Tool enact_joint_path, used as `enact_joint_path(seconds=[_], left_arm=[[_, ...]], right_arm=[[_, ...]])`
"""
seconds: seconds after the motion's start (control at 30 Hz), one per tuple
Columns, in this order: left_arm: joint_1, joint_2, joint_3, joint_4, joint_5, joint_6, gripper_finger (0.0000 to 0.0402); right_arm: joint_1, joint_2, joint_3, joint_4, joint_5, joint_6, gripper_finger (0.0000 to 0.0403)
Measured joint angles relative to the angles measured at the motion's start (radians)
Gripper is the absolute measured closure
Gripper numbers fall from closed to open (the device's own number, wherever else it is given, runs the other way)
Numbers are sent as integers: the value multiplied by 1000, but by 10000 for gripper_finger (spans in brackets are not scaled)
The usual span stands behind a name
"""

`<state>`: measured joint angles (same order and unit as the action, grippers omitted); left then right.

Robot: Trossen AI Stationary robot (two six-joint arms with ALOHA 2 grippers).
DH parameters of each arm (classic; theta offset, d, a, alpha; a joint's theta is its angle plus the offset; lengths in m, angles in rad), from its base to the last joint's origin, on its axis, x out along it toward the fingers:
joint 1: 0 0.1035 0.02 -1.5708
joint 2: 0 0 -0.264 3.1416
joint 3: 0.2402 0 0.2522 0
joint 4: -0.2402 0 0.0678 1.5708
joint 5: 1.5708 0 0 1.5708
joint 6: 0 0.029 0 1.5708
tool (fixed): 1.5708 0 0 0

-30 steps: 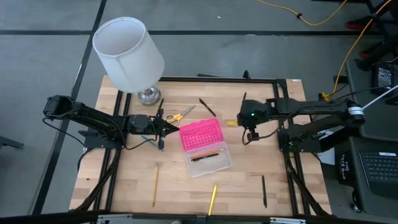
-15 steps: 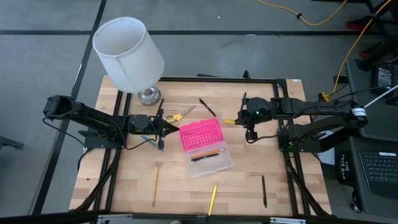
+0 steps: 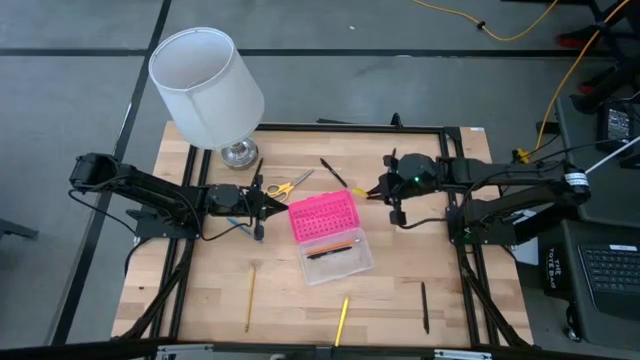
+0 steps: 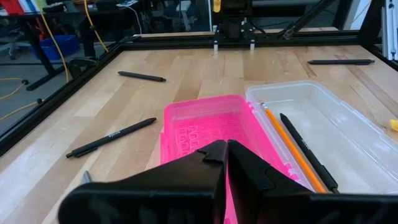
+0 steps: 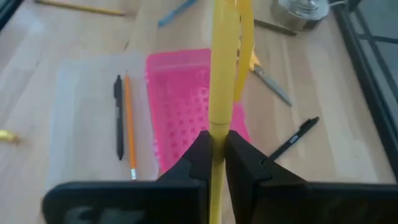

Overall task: Pick & place school supplies into a supply box
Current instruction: Put the yellow pen into the pink supply box

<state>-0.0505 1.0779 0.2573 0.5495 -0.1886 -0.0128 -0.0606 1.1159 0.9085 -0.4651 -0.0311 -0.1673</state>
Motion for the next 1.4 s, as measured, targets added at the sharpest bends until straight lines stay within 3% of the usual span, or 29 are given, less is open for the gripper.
enact_joint_path(seconds=[0.5,1.03,1.4], left_arm=[[0,0,0,0,0,0,398],[0,0,0,0,0,0,398],[0,0,0,0,0,0,397]], right_arm=[[74,2,0,29,1,-22,373],[125,8,52,89,11,169,373],[179,219,101,85,11,191,373]])
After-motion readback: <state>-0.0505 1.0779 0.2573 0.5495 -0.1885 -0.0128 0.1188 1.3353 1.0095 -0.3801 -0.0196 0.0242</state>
